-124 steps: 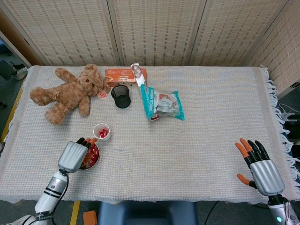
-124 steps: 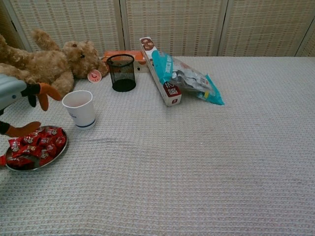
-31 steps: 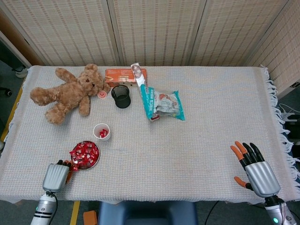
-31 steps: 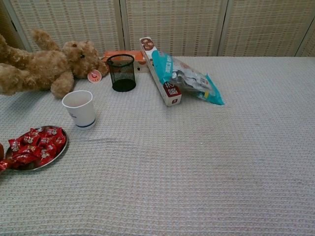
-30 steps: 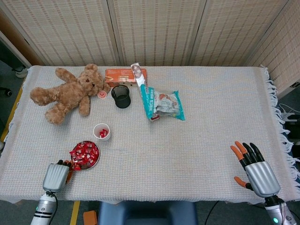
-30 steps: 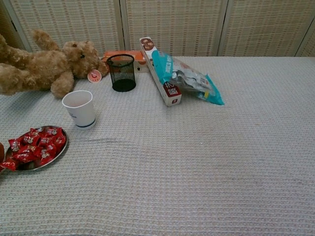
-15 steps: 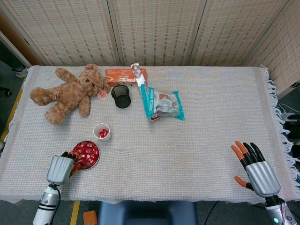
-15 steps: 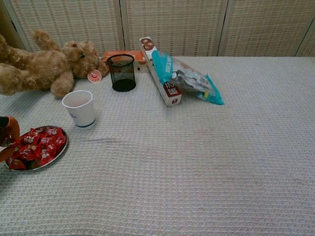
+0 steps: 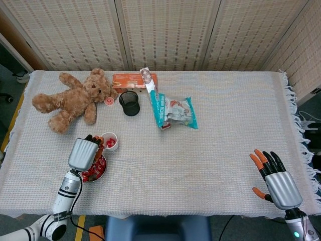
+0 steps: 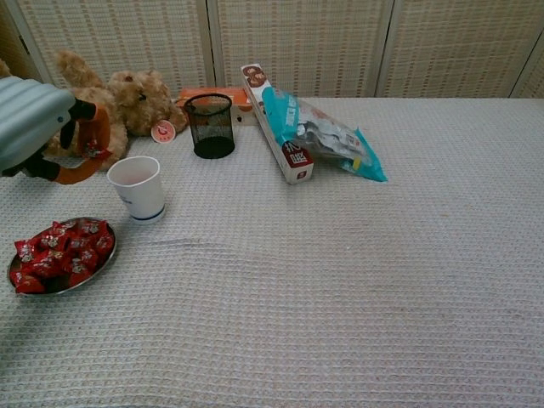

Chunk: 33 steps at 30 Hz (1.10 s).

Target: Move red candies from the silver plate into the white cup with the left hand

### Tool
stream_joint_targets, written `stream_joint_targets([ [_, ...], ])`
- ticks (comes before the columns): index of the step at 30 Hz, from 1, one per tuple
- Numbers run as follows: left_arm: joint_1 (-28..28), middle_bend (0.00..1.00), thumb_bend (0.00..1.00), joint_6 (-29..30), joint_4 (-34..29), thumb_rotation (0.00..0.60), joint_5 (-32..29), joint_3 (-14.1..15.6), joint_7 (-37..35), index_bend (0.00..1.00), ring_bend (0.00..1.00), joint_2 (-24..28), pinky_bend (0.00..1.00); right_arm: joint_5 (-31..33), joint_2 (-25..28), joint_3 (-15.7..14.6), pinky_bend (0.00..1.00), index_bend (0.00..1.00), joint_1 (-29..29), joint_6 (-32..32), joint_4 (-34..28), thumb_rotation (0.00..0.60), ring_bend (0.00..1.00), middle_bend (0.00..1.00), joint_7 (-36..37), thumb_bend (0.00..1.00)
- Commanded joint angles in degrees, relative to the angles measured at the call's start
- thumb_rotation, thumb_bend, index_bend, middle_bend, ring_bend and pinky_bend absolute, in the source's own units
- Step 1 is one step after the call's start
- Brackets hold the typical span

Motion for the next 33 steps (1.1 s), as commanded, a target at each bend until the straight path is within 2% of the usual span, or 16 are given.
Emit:
stream_joint_targets([
  [1,-2.4,0.60,0.46,-2.1,0.3,0.600,-1.5,-1.2,2.6,0.56,0.55,-1.6,0.98,0.2,0.1,0.1,0.00,0.00,0.0,0.0,0.0,0.600,0.00,0.00,0.0,0.07],
  [6,-4.9,0.57,0.46,-5.2,1.9,0.600,-4.6,-1.9,4.6,0.53,0.54,-3.7,0.98,0.5,0.2,0.3,0.00,0.00,-0.2,0.5,-0.1,0.600,0.00,0.00,0.2,0.07],
  [11,-6.1,0.48,0.43,-8.2,2.6,0.600,-9.3,-2.2,8.3,0.43,0.49,-4.5,0.96,0.4,0.3,0.4,0.00,0.00,-0.5,1.0,0.0,0.600,0.00,0.00,0.5,0.07],
  [14,-6.4,0.41,0.42,-8.2,2.9,0.600,-10.2,-2.0,9.1,0.34,0.44,-4.5,0.95,0.4,0.3,0.4,0.00,0.00,-0.5,1.1,0.0,0.600,0.00,0.00,0.6,0.07],
  [20,-6.1,0.39,0.41,-7.0,1.6,0.600,-10.3,-0.9,8.7,0.30,0.41,-3.2,0.95,0.3,0.3,0.4,0.00,0.00,-0.5,1.1,0.0,0.600,0.00,0.00,0.5,0.07],
  [23,-5.0,0.39,0.41,-5.6,-1.6,0.600,-9.1,0.7,7.5,0.30,0.41,-1.2,0.95,0.2,0.3,0.3,0.00,0.00,-0.6,1.2,0.0,0.600,0.00,0.00,0.4,0.07],
  [25,-3.3,0.38,0.40,-3.3,-4.5,0.600,-6.9,2.9,5.7,0.30,0.41,0.7,0.95,0.1,0.3,0.3,0.00,0.00,-0.6,1.3,0.0,0.600,0.00,0.00,0.6,0.07],
  [30,2.5,0.38,0.39,2.4,-9.6,0.600,-1.0,10.5,-1.1,0.29,0.41,5.6,0.95,-0.4,0.3,0.1,0.00,0.00,-0.6,1.4,0.1,0.600,0.00,0.00,0.6,0.07],
  [33,5.8,0.37,0.39,6.1,-8.9,0.600,1.8,13.8,-3.3,0.27,0.41,6.9,0.95,-1.0,0.3,-0.1,0.00,0.00,-0.6,1.5,0.0,0.600,0.00,0.00,0.6,0.07],
])
